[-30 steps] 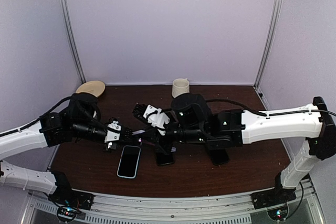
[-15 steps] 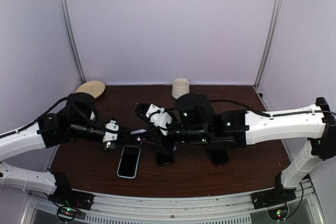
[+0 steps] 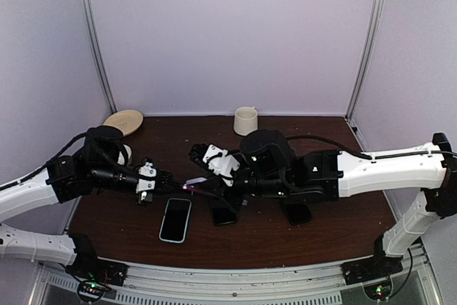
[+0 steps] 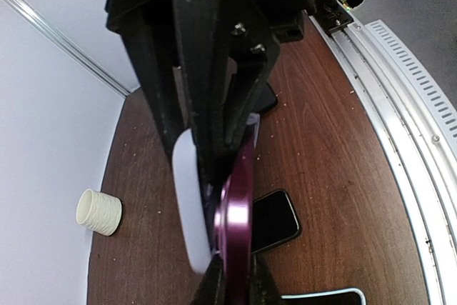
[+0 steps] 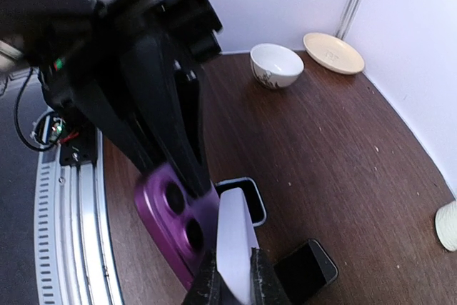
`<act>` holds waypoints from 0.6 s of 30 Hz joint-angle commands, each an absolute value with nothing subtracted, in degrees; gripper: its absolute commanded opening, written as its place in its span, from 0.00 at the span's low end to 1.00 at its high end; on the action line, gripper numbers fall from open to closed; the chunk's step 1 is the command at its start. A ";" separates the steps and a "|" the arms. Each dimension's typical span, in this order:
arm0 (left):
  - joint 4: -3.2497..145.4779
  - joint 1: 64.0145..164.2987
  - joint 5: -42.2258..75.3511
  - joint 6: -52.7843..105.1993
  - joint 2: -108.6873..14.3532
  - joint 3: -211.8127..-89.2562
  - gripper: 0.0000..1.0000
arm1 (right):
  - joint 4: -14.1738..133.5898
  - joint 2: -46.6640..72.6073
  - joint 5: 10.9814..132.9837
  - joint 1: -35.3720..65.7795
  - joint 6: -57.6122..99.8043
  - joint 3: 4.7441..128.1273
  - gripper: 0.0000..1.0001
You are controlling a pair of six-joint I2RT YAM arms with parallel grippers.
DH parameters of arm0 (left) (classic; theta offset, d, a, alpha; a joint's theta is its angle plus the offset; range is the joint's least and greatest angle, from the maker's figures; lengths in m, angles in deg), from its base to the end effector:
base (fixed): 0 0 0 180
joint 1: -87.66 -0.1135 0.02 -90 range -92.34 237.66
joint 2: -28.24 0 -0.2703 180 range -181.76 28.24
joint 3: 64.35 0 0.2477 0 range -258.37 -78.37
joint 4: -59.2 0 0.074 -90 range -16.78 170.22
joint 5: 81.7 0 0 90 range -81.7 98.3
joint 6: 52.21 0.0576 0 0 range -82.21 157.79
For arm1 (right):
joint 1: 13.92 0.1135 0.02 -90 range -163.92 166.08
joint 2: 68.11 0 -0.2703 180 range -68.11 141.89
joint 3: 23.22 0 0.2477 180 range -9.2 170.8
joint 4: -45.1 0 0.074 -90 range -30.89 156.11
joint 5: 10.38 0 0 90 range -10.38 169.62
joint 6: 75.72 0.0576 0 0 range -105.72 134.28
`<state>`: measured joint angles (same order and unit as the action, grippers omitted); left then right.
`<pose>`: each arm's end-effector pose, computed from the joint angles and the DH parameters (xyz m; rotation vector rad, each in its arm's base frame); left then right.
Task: Take the phone out of the phone case
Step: Remove the phone case from the phone.
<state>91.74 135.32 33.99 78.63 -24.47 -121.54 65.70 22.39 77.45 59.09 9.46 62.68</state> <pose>0.1259 -0.1752 0.2887 1.6163 1.2609 -0.5348 0.1114 0.3720 0.3079 -1.3399 1.6195 0.7807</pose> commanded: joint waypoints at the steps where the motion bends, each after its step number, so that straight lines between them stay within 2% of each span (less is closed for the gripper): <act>1: 79.72 132.31 27.39 79.09 -21.09 -123.14 0.00 | 80.25 21.08 79.07 60.04 10.51 58.74 0.00; 18: 80.20 132.31 26.75 80.08 -20.49 -123.05 0.00 | 84.37 14.65 86.34 57.60 12.16 54.95 0.00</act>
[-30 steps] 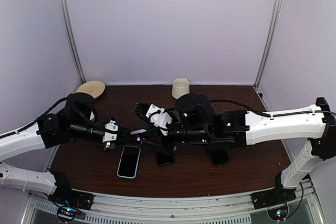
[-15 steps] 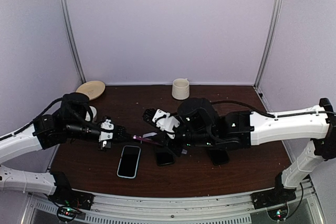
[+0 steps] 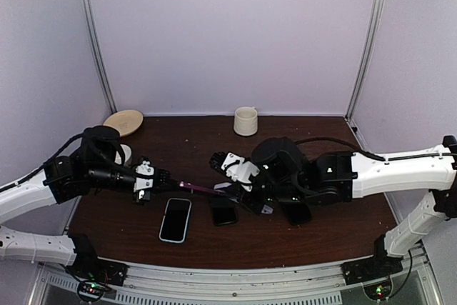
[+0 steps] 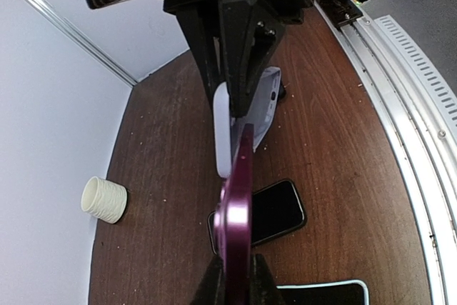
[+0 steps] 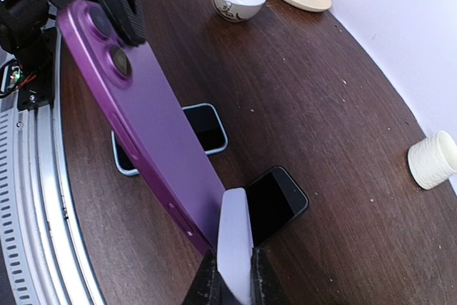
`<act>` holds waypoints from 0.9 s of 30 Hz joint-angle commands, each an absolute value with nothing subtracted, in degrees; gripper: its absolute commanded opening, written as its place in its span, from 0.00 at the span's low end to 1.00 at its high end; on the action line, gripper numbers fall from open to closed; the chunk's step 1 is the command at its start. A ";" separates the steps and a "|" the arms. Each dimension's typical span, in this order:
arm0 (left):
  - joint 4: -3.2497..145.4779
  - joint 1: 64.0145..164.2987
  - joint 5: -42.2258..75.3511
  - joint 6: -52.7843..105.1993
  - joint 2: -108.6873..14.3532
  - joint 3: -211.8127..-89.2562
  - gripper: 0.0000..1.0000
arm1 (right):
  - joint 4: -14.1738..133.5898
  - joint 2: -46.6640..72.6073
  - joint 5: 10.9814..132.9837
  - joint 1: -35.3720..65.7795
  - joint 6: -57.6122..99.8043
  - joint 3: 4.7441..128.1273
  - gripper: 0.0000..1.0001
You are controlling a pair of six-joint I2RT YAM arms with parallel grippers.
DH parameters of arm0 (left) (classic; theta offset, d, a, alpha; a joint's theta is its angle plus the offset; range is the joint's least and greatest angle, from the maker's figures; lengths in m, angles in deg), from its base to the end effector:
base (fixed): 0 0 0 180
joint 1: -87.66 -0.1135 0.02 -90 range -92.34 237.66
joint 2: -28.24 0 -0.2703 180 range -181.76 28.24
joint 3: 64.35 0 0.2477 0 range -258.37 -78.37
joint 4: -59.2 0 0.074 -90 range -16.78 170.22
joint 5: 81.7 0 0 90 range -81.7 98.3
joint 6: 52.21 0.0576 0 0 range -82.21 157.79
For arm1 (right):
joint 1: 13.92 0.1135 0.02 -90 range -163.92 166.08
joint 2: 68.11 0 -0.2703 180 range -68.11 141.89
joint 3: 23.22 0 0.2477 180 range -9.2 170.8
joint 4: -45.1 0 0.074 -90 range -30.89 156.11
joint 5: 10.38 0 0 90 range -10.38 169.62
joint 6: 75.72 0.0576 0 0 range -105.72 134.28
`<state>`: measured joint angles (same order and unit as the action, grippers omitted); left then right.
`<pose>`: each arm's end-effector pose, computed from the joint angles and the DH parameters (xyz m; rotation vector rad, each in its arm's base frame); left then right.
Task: Take the phone out of the phone case
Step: Remove the phone case from the phone, then place the phone case at the center of the board.
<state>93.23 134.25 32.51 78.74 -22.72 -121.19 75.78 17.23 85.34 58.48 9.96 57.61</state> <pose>0.1256 -0.1671 0.2891 1.5963 1.2884 -0.4958 0.1120 0.3341 0.2878 -1.3429 1.7901 0.5566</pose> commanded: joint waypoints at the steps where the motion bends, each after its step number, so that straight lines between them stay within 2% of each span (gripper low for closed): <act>1: 80.32 132.26 26.75 80.21 -20.53 -123.06 0.00 | 84.82 14.15 87.98 57.02 12.73 54.66 0.00; 11: 81.24 132.24 25.41 81.03 -20.66 -123.04 0.00 | 87.97 9.57 93.36 46.18 20.54 53.29 0.00; 19: 81.52 132.24 25.89 81.04 -20.57 -122.93 0.00 | 83.99 8.99 93.24 34.34 27.07 54.97 0.00; 27: 82.40 132.28 25.92 81.75 -21.16 -122.99 0.00 | 76.88 9.42 86.98 22.02 33.19 54.68 0.00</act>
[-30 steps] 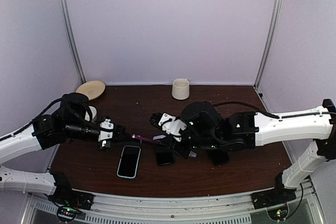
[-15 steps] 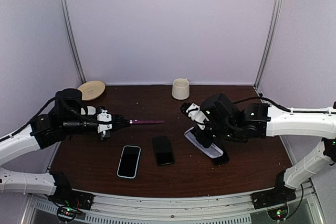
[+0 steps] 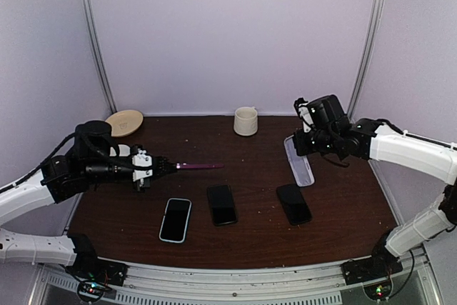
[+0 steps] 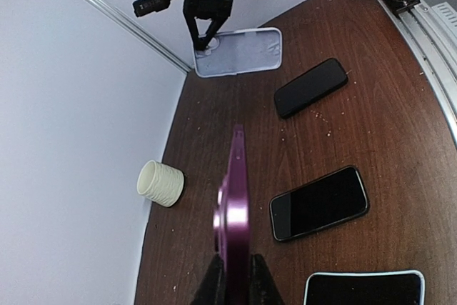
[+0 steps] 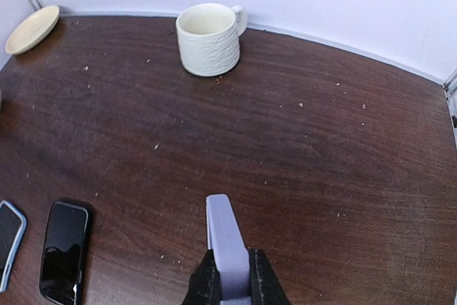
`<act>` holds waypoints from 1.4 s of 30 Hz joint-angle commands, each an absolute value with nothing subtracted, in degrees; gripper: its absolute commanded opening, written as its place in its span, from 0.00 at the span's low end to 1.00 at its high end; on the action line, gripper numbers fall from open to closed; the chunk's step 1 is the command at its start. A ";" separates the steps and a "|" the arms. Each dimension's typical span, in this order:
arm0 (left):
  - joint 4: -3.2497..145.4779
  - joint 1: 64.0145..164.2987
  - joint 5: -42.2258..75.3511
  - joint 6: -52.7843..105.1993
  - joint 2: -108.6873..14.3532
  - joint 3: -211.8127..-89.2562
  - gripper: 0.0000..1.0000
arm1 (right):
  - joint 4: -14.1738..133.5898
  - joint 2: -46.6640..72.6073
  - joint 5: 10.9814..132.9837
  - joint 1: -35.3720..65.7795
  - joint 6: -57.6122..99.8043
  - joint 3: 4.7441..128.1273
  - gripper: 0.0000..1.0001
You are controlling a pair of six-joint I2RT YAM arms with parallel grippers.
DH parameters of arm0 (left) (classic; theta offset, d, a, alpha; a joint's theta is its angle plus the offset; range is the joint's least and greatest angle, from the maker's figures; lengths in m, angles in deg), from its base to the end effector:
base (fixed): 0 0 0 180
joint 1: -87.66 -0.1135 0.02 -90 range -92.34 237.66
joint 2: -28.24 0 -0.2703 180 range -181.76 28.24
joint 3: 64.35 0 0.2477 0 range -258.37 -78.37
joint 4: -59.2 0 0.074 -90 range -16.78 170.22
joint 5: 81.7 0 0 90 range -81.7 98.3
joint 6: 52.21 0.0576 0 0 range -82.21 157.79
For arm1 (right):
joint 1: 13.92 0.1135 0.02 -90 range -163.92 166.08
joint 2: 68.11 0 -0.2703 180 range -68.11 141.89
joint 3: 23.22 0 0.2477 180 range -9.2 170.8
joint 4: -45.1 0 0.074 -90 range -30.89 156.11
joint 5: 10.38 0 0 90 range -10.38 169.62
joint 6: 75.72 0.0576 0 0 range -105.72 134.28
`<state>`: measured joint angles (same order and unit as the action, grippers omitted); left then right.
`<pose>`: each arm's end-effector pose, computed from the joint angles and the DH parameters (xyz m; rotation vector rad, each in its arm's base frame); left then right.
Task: Take the phone out of the phone case
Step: Place the phone case at the center of the board.
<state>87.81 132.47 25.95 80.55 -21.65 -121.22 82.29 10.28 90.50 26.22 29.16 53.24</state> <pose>0.1378 -0.1615 0.3028 1.4844 1.2542 -0.3235 0.2474 0.1944 0.2875 -0.3933 2.2223 0.3049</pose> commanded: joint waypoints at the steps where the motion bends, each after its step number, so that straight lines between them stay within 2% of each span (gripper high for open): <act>1: 82.55 132.24 25.70 82.00 -21.40 -122.98 0.00 | 76.65 10.07 85.15 20.69 33.29 55.23 0.00; 11: 83.81 132.30 24.68 82.66 -23.01 -123.20 0.00 | 76.93 22.73 55.71 7.52 31.21 63.79 0.00; 20: 84.12 132.28 24.11 83.09 -23.92 -123.11 0.00 | 81.77 36.61 47.24 6.39 27.36 73.73 0.00; 29: 84.31 132.31 24.17 83.36 -24.76 -122.98 0.00 | 88.66 48.53 43.20 6.05 22.23 83.08 0.00; 36: 84.36 132.30 24.22 83.48 -25.11 -122.93 0.00 | 88.35 51.27 46.44 6.03 17.77 83.86 0.04; 40: 84.38 132.28 24.37 83.54 -25.15 -122.92 0.00 | 89.20 52.30 51.21 6.03 15.48 84.87 0.19; 42: 84.38 132.24 24.70 83.56 -25.27 -122.91 0.00 | 89.68 52.93 52.06 6.03 15.06 85.76 0.22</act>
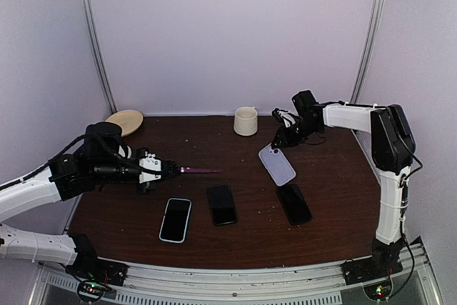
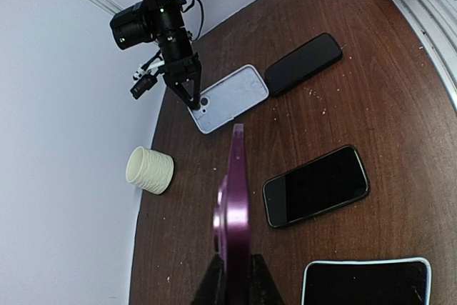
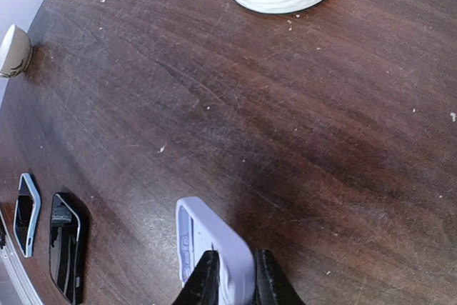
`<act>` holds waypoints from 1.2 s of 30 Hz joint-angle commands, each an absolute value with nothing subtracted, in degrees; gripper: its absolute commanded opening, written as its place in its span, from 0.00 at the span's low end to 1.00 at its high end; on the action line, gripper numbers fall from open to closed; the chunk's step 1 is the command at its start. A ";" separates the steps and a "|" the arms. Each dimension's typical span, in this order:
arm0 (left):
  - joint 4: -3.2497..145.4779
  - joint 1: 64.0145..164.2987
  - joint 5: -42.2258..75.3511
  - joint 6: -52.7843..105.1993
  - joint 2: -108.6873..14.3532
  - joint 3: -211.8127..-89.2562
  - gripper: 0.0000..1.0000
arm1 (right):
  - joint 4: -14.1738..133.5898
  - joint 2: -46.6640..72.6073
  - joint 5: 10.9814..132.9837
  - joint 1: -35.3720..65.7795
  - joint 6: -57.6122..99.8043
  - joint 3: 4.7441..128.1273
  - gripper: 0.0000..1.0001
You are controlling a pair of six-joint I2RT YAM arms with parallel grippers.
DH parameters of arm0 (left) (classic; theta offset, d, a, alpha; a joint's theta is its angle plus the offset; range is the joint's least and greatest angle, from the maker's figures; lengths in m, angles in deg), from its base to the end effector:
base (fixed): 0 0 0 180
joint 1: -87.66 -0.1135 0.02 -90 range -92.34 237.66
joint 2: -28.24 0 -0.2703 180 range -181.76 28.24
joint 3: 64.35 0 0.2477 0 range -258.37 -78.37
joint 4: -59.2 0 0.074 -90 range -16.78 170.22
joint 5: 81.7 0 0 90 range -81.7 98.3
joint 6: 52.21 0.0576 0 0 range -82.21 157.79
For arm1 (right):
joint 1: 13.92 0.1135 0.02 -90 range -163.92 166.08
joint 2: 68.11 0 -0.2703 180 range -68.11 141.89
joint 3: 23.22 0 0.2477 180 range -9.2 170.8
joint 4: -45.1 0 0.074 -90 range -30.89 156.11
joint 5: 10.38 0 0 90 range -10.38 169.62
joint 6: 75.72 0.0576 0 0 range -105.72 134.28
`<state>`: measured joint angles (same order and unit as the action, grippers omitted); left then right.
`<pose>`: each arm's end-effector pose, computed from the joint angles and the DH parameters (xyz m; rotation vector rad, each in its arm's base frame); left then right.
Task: Take the phone out of the phone case
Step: Place the phone case at the center of the board, then pass from the left arm to the right
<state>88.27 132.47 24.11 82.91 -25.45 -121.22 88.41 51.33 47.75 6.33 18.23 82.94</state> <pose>0.1476 -0.1688 0.2885 1.5422 1.2970 -0.2753 0.4226 0.1883 0.1894 -0.5787 2.4970 0.8736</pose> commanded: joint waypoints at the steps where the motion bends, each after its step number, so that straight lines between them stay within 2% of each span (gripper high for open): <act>1: 84.36 132.30 24.84 83.58 -25.33 -122.80 0.00 | 89.66 53.03 52.52 6.03 15.07 86.00 0.24; 5: 84.37 132.22 25.24 83.54 -25.63 -122.89 0.00 | 89.56 53.03 54.83 6.03 13.20 86.95 0.36; 13: 84.08 132.25 25.20 81.98 -26.03 -123.06 0.00 | 86.76 45.08 60.14 6.50 12.10 83.67 0.48; 21: 82.82 132.26 27.07 70.63 -28.26 -125.79 0.00 | 78.09 30.98 65.26 12.59 10.21 72.26 0.74; 29: 82.89 132.18 26.22 57.19 -32.83 -130.96 0.00 | 68.90 18.97 73.91 21.71 6.35 61.56 0.84; 32: 84.31 131.56 23.95 48.64 -35.53 -134.69 0.00 | 65.88 16.61 85.10 27.08 5.92 59.52 0.91; 36: 88.28 130.66 21.91 38.66 -40.52 -141.11 0.00 | 68.03 14.84 85.12 32.13 1.65 59.14 0.94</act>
